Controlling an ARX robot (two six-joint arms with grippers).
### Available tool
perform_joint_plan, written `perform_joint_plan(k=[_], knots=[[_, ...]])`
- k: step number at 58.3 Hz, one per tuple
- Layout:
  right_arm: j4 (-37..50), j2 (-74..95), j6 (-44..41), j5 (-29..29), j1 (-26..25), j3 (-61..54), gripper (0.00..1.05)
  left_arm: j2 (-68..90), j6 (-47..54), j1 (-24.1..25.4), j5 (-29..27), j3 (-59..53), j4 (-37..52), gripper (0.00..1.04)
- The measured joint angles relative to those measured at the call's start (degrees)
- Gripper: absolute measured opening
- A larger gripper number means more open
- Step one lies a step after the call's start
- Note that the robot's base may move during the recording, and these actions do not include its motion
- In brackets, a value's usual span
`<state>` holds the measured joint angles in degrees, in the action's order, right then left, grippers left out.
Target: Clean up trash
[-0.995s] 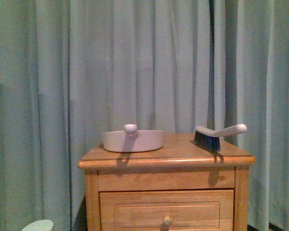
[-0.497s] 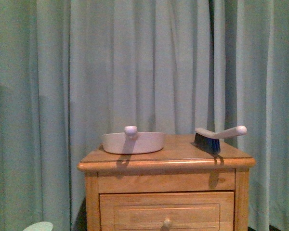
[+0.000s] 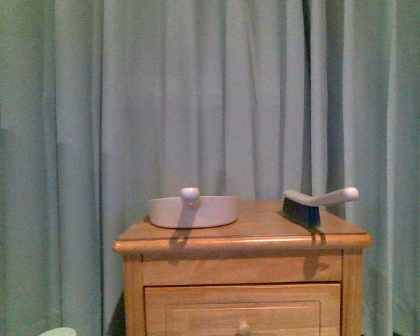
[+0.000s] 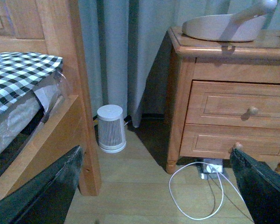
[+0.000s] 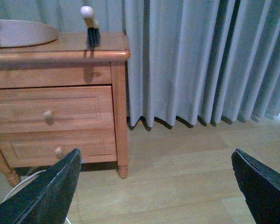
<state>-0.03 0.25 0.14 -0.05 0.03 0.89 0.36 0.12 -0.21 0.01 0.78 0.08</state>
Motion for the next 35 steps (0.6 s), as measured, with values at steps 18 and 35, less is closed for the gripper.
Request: perform_joint_plan(k=[18,35], knots=[[0.00,0.00,0.00,0.00,0.02,0.00,0.97,-0.02,0.00,0.00,0.00,0.00,0.00,0.97],[0.00,0.00,0.00,0.00,0.00,0.00,0.97,-0.02,0.02,0.00,0.00,0.00,0.00,0.97]])
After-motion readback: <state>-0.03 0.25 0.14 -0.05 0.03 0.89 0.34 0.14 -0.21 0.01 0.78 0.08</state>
